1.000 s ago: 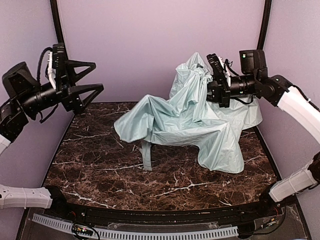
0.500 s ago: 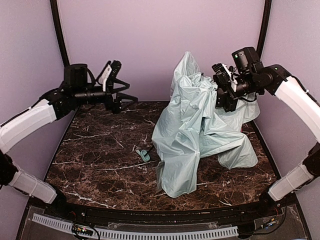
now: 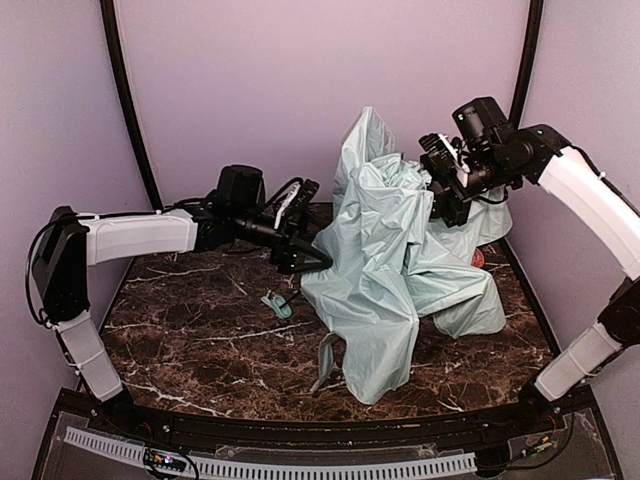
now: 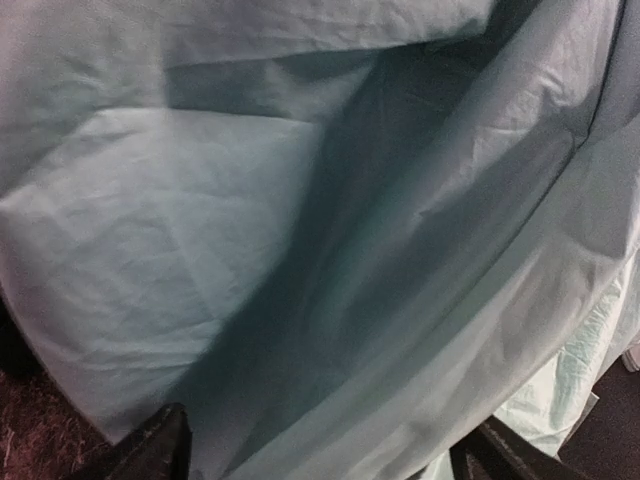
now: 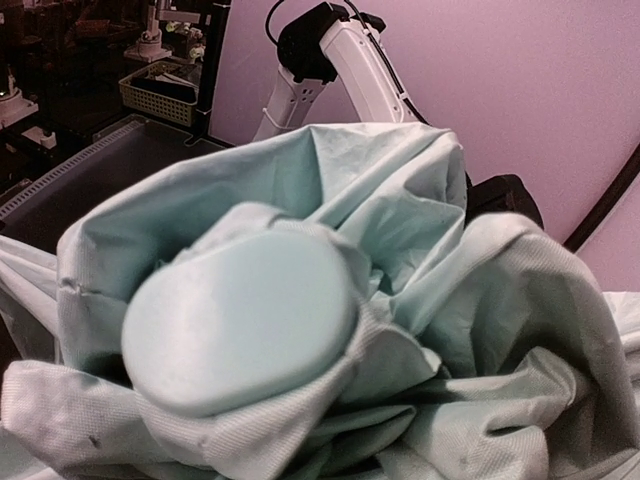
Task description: Put away the umbrella
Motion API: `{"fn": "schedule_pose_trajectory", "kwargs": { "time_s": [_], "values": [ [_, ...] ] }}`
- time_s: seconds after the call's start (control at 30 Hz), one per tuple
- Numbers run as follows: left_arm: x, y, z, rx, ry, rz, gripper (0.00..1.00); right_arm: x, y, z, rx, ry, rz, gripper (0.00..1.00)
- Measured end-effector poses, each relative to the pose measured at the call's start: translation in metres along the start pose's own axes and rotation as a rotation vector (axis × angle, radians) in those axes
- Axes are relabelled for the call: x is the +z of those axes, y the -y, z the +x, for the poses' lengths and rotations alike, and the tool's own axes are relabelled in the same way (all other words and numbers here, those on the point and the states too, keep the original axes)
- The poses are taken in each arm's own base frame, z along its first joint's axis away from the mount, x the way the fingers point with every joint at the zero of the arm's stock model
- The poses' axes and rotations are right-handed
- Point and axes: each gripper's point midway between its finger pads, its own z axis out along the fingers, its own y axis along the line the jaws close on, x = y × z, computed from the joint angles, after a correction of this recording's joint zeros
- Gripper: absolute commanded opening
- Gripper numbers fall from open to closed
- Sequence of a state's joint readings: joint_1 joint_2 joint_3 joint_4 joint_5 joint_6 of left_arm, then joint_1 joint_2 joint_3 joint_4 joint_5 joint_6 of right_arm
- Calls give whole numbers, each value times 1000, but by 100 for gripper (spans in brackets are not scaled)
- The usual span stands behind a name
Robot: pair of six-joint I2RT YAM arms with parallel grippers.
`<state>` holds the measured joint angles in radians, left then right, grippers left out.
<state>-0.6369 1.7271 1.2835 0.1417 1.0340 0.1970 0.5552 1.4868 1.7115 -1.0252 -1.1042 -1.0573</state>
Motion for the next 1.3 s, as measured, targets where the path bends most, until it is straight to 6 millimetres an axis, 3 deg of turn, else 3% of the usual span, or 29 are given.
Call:
{"fn": "schedule_pose_trajectory", "kwargs": {
  "time_s": [0.1, 0.13, 0.23, 0.3, 0.53, 0.63, 0.77, 0.83, 0.87, 1.07, 1.17, 1.3],
  "values": [
    [22, 6, 10, -15, -22, 62, 7, 0, 1, 1, 0, -4, 2, 0],
    [24, 7, 14, -23, -29, 69, 0, 0, 2, 1, 0, -8, 6, 0],
    [23, 8, 19, 23, -41, 58, 0, -2, 10, 5, 1, -35, 43, 0],
    [14, 16, 14, 97, -34, 41, 0, -12, 25, 8, 32, -59, 123, 0],
    [-16, 23, -7, 132, -70, -150, 0, -11, 41, -3, 141, -6, 251, 0],
    [-30, 26, -21, 160, -90, -239, 2, -8, 43, -11, 152, 47, 271, 0],
    [-41, 29, -20, 164, -147, -300, 0, 2, 39, -10, 152, 117, 303, 0],
    [-44, 27, -12, 156, -185, -322, 0, 8, 39, -3, 169, 158, 323, 16],
    [-49, 21, -1, 142, -235, -367, 0, 21, 43, 25, 243, 171, 354, 45],
    [-64, 12, 24, 119, -303, -466, 0, 29, 48, 68, 399, 118, 408, 98],
    [-69, 7, 32, 119, -326, -528, 0, 18, 45, 94, 491, 79, 471, 100],
    [-89, -17, 40, 111, -395, -691, 0, -2, 38, 127, 609, 27, 569, 100]
  ]
}}
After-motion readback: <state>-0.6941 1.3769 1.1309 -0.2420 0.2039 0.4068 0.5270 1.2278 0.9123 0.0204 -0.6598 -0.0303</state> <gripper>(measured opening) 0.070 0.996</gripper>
